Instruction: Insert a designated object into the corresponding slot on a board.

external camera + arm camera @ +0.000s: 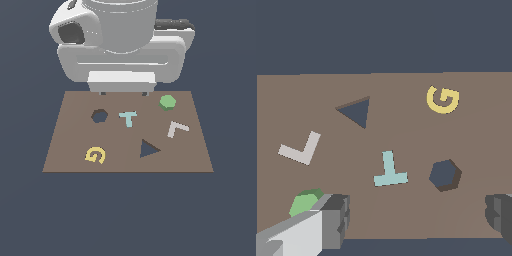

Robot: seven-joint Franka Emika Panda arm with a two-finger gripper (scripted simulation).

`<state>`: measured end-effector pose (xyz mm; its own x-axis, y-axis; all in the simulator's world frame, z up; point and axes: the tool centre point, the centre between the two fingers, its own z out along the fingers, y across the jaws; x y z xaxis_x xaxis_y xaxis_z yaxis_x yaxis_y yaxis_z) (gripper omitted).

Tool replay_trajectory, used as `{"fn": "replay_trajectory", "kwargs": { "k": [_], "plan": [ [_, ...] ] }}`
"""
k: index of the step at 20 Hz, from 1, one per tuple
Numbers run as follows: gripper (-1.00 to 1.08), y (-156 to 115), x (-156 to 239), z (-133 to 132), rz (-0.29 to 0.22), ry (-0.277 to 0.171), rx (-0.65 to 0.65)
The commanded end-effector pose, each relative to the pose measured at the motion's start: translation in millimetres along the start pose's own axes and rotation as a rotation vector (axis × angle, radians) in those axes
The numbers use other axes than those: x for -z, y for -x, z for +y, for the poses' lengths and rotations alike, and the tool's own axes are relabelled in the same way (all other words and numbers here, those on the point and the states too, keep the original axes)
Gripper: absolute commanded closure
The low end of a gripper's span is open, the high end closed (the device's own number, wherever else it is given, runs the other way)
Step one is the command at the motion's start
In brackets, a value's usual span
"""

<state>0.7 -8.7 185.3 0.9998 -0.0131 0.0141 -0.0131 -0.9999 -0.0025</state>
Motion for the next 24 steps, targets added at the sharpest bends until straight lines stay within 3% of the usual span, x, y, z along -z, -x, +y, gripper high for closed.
{"fn": "replay_trajectory", "kwargs": {
  "k": [1, 13, 24],
  "plan": [
    [-0.92, 0.0, 0.0, 0.0, 0.0, 0.0, 0.0],
    [-0.92, 19.4, -21.5, -20.8, -0.002, 0.001, -0.061],
    [-0.92, 60.7, -74.9, -77.3, -0.007, 0.003, -0.213]
  ]
}}
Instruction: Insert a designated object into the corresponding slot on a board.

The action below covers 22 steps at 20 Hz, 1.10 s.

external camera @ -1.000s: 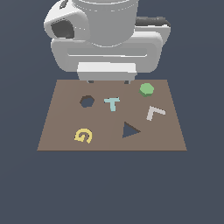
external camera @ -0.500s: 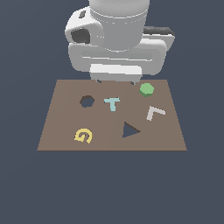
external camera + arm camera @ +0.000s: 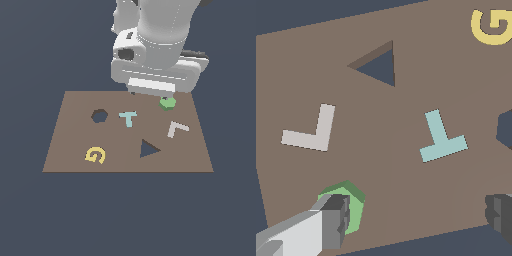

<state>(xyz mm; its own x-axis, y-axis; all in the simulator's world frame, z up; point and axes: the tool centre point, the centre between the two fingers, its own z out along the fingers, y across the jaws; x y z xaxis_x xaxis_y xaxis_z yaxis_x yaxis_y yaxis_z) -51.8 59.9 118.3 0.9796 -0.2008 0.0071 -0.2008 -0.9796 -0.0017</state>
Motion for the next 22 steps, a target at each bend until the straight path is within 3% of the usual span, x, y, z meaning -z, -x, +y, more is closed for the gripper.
{"fn": "replay_trajectory", "kwargs": {
  "k": [1, 12, 22],
  "plan": [
    [-0.92, 12.7, -14.1, -13.6, -0.001, 0.001, -0.039],
    [-0.92, 44.4, -57.1, -58.7, -0.006, 0.002, -0.159],
    [-0.92, 50.4, -67.6, -71.1, -0.007, 0.003, -0.185]
  ]
}}
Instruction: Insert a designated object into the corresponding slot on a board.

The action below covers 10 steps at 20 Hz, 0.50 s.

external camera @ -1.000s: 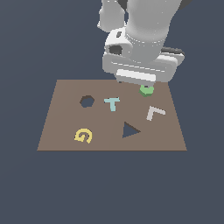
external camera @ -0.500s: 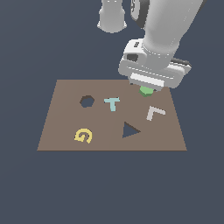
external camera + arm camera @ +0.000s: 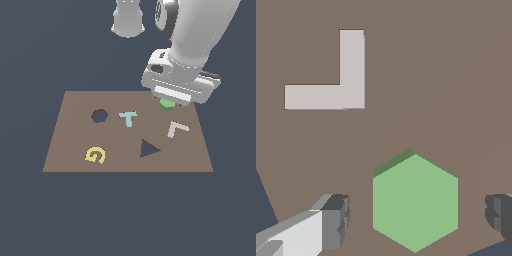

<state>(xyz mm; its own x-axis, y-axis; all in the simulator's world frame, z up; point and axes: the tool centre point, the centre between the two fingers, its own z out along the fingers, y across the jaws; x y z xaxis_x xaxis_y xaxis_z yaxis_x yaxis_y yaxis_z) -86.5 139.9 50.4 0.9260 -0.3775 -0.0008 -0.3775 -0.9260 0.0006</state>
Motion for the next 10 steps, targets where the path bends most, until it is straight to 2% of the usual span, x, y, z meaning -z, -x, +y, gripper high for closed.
{"fn": "replay_trajectory", "kwargs": {
  "k": [1, 10],
  "plan": [
    [-0.92, -0.2, -0.2, 0.1, 0.0, 0.0, -0.001],
    [-0.92, -0.3, -20.1, -0.6, 0.001, -0.001, -0.004]
  ]
}}
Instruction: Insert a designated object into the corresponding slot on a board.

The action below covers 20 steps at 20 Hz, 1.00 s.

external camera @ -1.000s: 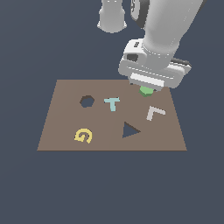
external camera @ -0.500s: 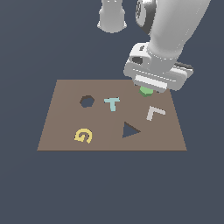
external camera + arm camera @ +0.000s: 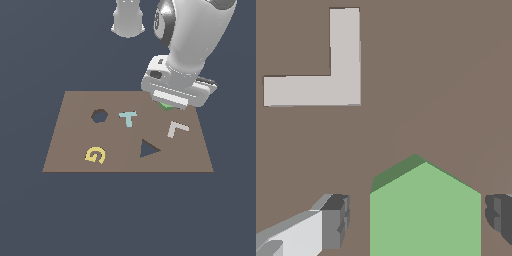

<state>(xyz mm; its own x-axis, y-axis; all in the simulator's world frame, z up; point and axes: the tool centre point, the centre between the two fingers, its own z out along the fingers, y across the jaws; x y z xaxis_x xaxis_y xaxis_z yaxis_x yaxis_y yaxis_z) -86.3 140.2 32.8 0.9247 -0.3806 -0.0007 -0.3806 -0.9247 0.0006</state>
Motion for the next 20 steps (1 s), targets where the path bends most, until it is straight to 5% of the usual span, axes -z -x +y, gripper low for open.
{"fn": "replay_trajectory", "kwargs": {
  "k": [1, 2, 20],
  "plan": [
    [-0.92, -0.2, -2.9, -0.3, 0.001, -0.001, 0.0],
    [1.08, -0.2, -2.9, -0.3, 0.001, -0.001, 0.0],
    [1.08, 2.4, -1.9, 3.2, 0.001, -0.001, 0.034]
  ]
}}
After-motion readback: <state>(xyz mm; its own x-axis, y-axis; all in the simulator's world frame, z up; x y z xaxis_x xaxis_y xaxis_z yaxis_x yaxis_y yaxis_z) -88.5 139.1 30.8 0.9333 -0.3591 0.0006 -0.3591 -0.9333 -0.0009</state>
